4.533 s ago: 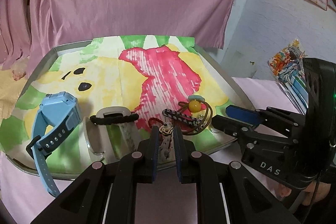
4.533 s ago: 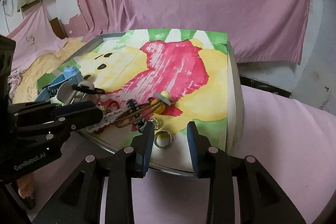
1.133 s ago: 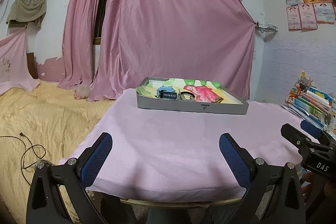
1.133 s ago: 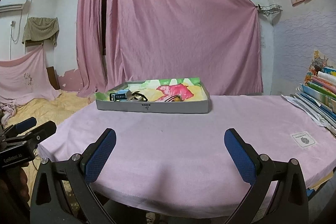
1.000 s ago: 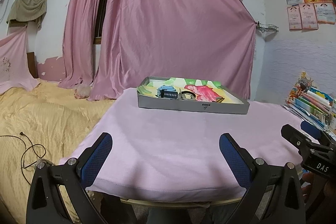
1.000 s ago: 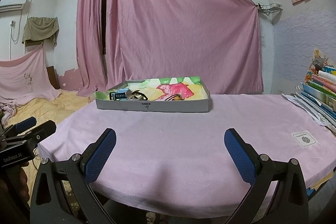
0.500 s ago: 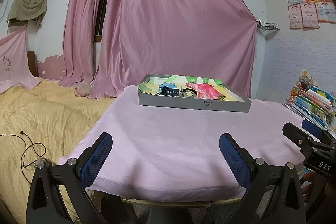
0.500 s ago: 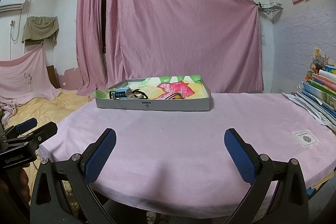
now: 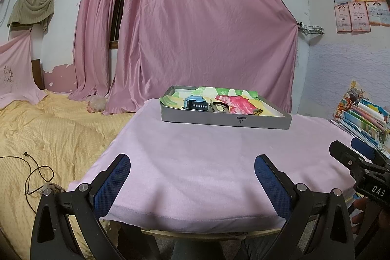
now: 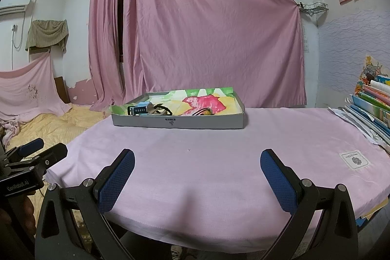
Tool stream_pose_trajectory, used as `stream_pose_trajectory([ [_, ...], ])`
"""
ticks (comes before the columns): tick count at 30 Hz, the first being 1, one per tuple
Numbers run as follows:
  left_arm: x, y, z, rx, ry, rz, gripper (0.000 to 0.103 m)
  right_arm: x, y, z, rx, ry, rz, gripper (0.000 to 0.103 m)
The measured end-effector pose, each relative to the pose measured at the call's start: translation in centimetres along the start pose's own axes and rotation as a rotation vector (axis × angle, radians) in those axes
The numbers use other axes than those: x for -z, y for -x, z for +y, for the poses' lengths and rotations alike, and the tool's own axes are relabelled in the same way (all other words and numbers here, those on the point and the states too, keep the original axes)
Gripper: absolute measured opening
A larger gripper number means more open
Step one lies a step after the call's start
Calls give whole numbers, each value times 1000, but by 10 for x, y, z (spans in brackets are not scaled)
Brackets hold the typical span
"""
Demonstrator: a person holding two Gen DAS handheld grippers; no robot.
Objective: Organize jewelry
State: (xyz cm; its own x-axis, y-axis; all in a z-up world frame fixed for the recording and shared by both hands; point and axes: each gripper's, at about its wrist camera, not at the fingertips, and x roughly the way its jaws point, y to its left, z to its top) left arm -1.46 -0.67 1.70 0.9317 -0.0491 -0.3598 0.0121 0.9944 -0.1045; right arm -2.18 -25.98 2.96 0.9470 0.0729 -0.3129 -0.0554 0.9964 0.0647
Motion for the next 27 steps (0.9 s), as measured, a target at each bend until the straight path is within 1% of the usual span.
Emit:
stream_pose_trajectory([
  [27,3,0,2,-2,0,6,102,0,1,0,-2,-2,1,101],
])
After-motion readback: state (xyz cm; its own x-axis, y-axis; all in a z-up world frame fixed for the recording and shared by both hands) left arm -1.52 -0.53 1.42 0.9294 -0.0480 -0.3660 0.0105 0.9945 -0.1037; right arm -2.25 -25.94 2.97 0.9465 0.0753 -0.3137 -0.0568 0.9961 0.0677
